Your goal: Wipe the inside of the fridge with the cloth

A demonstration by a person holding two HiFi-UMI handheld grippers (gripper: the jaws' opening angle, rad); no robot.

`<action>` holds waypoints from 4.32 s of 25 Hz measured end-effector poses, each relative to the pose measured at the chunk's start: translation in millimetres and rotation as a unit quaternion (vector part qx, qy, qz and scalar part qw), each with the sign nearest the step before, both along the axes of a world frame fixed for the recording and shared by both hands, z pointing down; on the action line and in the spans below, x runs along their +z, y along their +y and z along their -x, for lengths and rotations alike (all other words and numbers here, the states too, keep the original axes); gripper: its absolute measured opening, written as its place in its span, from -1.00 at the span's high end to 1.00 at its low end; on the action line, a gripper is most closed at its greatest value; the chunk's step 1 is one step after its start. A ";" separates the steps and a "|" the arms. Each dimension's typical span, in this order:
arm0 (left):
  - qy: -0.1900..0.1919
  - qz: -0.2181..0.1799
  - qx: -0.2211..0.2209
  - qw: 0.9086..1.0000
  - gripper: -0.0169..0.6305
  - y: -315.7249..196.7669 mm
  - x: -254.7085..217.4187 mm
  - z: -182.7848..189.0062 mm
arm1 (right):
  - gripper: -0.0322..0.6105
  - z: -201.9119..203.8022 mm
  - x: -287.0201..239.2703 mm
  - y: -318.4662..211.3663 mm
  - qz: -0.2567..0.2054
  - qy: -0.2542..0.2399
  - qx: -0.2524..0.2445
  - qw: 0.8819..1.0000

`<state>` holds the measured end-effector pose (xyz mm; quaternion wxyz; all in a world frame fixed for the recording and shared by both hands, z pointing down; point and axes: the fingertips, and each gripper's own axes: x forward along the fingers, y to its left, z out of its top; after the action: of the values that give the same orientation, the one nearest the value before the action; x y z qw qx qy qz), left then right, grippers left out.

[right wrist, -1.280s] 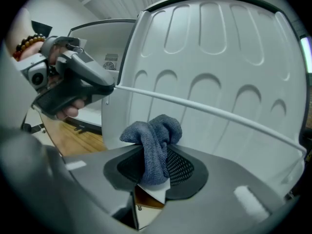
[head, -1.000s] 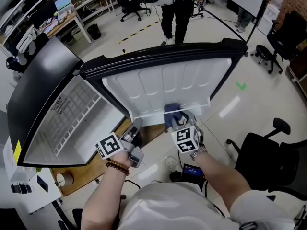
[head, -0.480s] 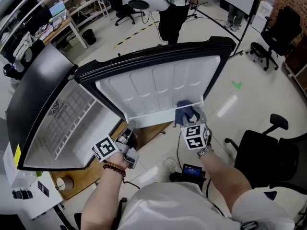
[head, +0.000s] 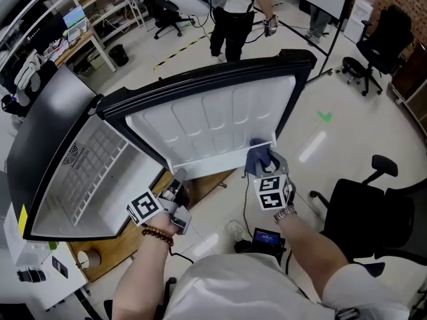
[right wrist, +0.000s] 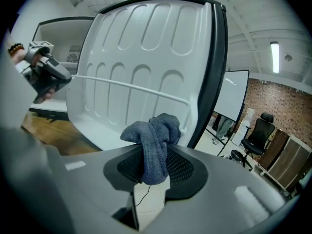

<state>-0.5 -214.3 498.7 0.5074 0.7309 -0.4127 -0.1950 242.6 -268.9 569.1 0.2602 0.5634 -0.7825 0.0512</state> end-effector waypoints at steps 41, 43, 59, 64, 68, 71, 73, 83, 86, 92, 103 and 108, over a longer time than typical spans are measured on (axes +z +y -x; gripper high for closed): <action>-0.067 0.100 -0.016 0.993 0.73 6.8 67.7 -11.1 | 0.56 37.4 -30.8 58.1 -0.012 -0.014 -0.083 0.996; -0.058 0.107 -0.030 0.992 0.67 5.2 71.4 -6.0 | 0.56 46.5 -32.4 62.8 -0.013 -0.015 -0.097 0.995; -0.010 0.100 -0.069 0.993 0.76 -10.5 72.5 3.6 | 0.56 113.3 -66.7 115.3 -0.032 -0.031 -0.219 0.975; 0.010 0.094 -0.061 0.994 0.79 1.5 69.9 0.8 | 0.56 123.2 -66.9 127.3 -0.031 -0.038 -0.237 0.970; 0.009 0.079 -0.044 0.996 0.80 13.0 63.7 -2.1 | 0.56 130.3 -71.8 136.5 -0.036 -0.042 -0.248 0.967; 0.015 0.064 -0.035 0.997 0.81 21.2 56.0 -4.0 | 0.56 135.6 -74.7 143.4 -0.040 -0.040 -0.256 0.965; 0.017 0.056 -0.031 0.998 0.81 24.8 49.9 -4.9 | 0.56 138.3 -77.9 146.9 -0.042 -0.036 -0.259 0.964; 0.023 0.009 -0.021 0.999 0.81 22.6 16.3 -4.9 | 0.56 150.8 -114.2 142.4 -0.078 -0.053 -0.259 0.961; 0.030 0.002 -0.026 0.999 0.82 17.5 9.2 -3.7 | 0.56 156.1 -130.9 136.3 -0.093 -0.057 -0.258 0.960; 0.038 -0.004 -0.031 0.999 0.82 6.6 0.5 -1.4 | 0.56 173.2 -165.9 114.2 -0.122 -0.084 -0.248 0.957; 0.047 -0.005 -0.033 0.998 0.83 -2.9 -3.4 -0.4 | 0.56 203.5 -148.6 75.1 -0.088 -0.077 -0.239 0.964; 0.048 -0.006 -0.033 0.998 0.83 -3.4 -3.0 0.2 | 0.56 193.9 -122.6 64.2 -0.063 -0.052 -0.222 0.972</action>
<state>-0.7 -217.7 495.7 0.5158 0.7093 -0.4109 -0.2490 48.7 -204.6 446.5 0.1884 0.3875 -0.9020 -0.0279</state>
